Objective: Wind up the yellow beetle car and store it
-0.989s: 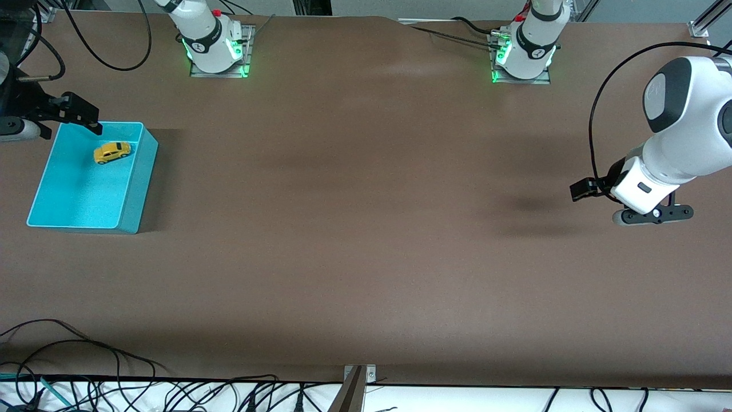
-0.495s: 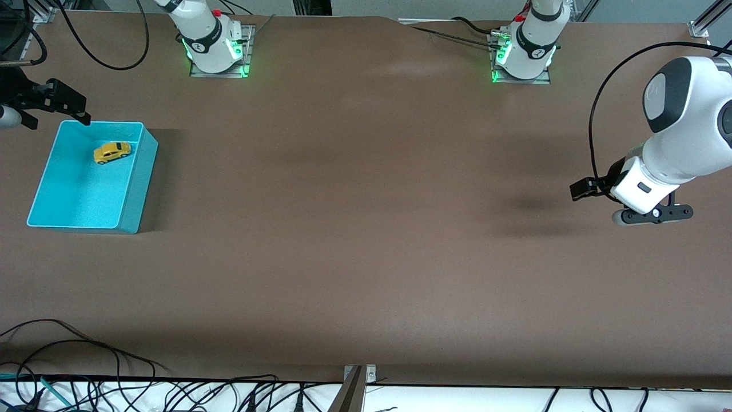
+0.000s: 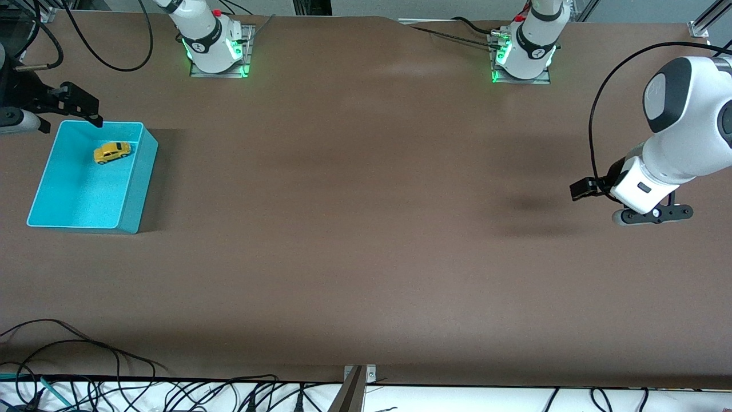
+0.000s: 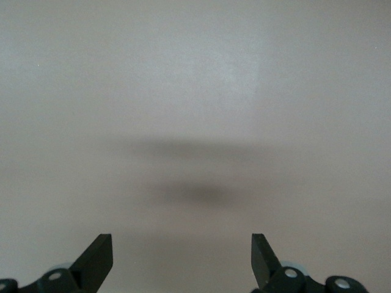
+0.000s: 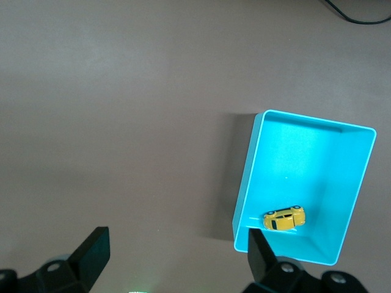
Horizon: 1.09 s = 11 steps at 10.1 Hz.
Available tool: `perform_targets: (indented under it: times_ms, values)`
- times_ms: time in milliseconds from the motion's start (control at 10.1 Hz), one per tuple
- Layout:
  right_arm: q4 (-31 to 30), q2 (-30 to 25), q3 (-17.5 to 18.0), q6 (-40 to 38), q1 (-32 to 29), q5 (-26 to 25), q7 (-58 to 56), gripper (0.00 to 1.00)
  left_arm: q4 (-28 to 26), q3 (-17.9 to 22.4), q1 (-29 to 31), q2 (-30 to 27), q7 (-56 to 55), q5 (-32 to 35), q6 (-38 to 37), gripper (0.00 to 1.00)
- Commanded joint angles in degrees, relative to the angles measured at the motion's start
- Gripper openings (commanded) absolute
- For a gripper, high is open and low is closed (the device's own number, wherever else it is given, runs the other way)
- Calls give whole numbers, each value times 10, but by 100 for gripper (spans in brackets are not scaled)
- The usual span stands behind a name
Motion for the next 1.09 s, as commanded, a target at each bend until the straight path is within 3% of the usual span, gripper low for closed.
perform_targets:
  times_ms: [0,989]
  values:
    - [42,28,-8,-23,8,3,-10,100,4,-2,4,-2,15,-12,-9,100]
    - [45,23,-9,-31,6,3,-10,100,4,-2,6,-2,42,-12,-15,100]
